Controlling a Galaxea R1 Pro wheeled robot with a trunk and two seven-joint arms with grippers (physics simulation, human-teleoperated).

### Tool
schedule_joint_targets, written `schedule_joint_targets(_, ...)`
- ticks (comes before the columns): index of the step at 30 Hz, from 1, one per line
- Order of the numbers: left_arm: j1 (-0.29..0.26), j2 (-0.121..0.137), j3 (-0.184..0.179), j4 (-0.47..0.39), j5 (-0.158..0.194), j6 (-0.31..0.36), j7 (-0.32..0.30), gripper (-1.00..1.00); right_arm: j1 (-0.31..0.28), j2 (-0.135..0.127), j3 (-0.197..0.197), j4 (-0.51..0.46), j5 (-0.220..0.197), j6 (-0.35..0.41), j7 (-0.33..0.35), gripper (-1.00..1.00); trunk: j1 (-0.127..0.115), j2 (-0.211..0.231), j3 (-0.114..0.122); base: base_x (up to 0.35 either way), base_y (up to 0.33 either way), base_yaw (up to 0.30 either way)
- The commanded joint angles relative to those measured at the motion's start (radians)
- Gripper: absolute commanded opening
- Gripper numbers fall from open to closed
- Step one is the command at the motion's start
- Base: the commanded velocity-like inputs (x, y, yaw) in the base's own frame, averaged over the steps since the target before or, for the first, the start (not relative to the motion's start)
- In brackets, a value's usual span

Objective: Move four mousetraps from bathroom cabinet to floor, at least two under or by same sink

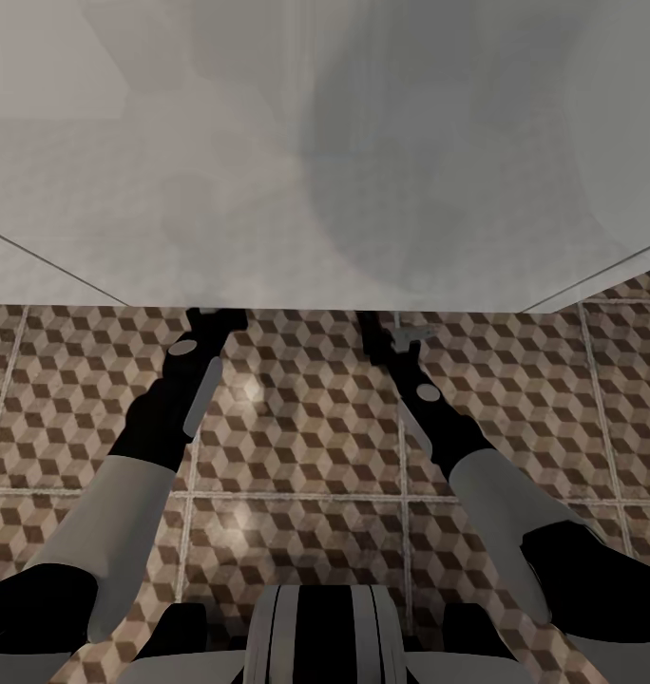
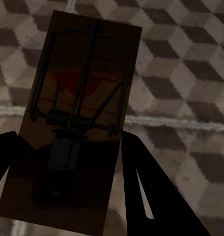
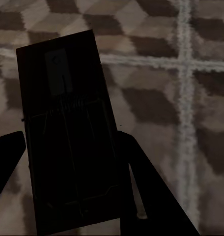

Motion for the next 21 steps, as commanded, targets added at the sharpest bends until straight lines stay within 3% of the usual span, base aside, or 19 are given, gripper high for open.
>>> schedule_joint_targets(1,-0.001,0.001,-0.003,-0.006,0.007,0.005,0.009,-1.00,-0.001,-0.001,0.007,0.004,-0.010,0.006,-0.005,-1.00,0.000,0.000,0.000,0.000,0.000,0.000)
schedule_joint_targets(21,-0.001,-0.001,-0.004,-0.022,0.007,0.006,0.010,-1.00,-0.001,-0.001,0.005,0.102,-0.012,0.022,-0.005,-1.00,0.000,0.000,0.000,0.000,0.000,0.000)
